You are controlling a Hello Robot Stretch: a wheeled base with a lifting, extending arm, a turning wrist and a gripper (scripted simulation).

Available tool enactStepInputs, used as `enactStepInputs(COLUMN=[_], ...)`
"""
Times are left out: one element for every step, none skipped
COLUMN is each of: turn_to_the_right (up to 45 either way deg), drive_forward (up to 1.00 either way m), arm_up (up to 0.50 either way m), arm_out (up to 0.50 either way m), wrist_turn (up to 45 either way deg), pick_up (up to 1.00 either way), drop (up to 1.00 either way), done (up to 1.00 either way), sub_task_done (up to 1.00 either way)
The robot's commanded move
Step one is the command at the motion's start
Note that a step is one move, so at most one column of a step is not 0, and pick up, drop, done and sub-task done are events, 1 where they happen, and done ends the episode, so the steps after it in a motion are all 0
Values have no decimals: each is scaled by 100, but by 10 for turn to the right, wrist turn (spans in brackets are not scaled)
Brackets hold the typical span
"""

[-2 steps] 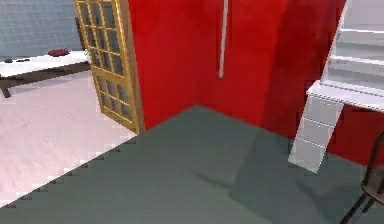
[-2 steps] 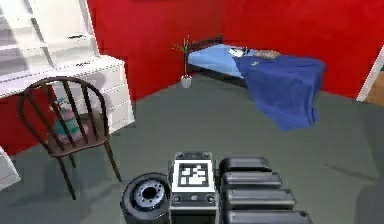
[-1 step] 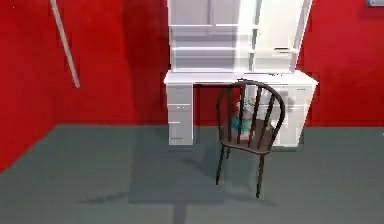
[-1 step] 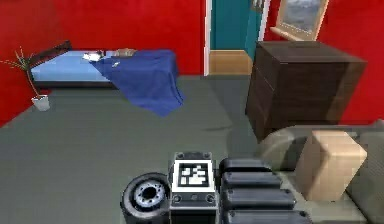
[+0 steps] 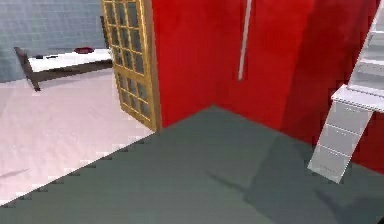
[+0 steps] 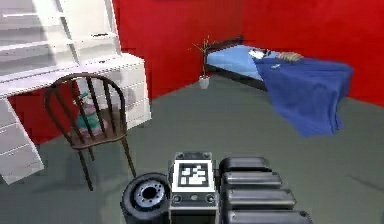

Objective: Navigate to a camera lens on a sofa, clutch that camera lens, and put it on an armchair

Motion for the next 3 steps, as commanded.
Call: enactStepInputs(turn_to_the_right=[-450,-450,450], drive_forward=[0,0,0], arm_up=[0,0,0], arm_out=[0,0,0], wrist_turn=[0,0,0], pick_up=[0,0,0], drop=[0,0,0], done=[0,0,0], sub_task_done=[0,0,0])
